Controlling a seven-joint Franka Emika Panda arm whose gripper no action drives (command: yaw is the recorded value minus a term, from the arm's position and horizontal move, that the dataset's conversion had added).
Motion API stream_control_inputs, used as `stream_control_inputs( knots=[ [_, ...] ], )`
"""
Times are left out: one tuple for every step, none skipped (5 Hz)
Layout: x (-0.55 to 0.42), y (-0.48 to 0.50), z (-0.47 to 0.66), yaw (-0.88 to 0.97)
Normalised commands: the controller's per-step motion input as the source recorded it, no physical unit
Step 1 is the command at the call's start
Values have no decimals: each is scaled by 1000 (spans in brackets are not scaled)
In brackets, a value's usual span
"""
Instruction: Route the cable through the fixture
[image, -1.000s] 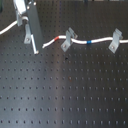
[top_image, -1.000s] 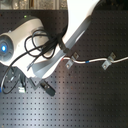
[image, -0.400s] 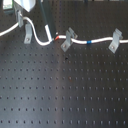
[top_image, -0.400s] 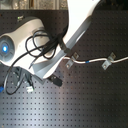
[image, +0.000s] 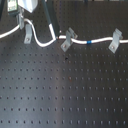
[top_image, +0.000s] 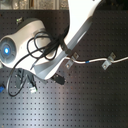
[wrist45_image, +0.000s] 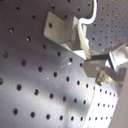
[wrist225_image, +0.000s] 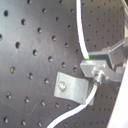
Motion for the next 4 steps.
stream_control_inputs(
  knots=[
    [-277,-127,351,0],
    [-308,-232,404,0],
    [-276,-347,319,34],
    [-201,-332,6,203]
  ],
)
